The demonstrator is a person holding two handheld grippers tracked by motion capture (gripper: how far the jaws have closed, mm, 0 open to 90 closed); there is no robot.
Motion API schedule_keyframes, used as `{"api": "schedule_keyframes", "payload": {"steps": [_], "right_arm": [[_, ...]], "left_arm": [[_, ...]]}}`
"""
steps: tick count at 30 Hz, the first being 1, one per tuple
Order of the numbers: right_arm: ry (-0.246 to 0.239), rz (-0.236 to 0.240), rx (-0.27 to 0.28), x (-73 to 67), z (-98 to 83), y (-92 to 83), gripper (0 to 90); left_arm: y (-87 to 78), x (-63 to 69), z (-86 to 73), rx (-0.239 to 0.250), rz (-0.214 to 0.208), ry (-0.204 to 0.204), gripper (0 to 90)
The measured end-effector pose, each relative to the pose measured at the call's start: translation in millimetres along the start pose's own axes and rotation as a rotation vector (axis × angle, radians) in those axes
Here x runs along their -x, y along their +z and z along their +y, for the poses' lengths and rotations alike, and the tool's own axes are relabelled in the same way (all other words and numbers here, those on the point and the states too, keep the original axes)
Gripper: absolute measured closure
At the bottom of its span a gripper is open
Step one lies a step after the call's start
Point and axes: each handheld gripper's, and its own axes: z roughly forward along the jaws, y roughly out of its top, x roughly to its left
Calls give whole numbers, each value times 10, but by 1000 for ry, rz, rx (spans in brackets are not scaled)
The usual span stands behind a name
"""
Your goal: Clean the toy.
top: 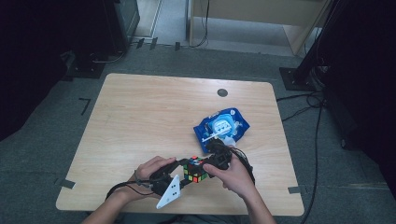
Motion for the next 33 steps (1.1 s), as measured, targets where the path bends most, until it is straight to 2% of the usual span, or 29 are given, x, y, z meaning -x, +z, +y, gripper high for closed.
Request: {"api": "schedule_keyframes", "payload": {"steps": [2,4,6,10,13,17,20,22,24,26,27,29,30,31,32,33], "right_arm": [[5,-7,13,1,3,-10,339],[16,0,24,10,2,-20,339],[15,28,24,10,-2,-27,339],[20,28,43,11,-3,-35,338],[16,58,51,42,-12,-30,331],[26,123,85,75,-25,-69,299],[23,157,143,98,-40,-160,288],[3,157,206,111,-66,-256,289],[-45,155,283,112,-121,-380,299],[-124,110,365,111,-220,-495,308],[-157,72,393,116,-275,-528,310],[-284,-75,446,188,-456,-554,302],[-343,-155,444,239,-533,-541,307],[-382,-207,437,301,-604,-517,310],[-397,-227,433,350,-650,-496,312],[-416,-261,432,437,-711,-454,322]], "left_arm": [[9,10,-2,2,14,-24,332],[23,33,1,2,36,-11,328],[25,29,6,2,36,-15,327],[26,35,13,-13,41,0,340],[8,10,13,-11,27,-24,343],[-31,-66,-7,2,16,-110,345],[-60,-116,-42,0,11,-176,345],[-78,-156,-78,-9,8,-218,345],[-111,-203,-136,-9,13,-277,345],[-145,-243,-181,-5,18,-323,345],[-175,-272,-214,6,20,-366,344],[-223,-333,-250,23,24,-426,344],[-247,-363,-260,36,29,-457,344],[-261,-385,-263,46,32,-479,344],[-286,-417,-263,55,36,-503,344],[-298,-433,-261,59,42,-511,344]]}}
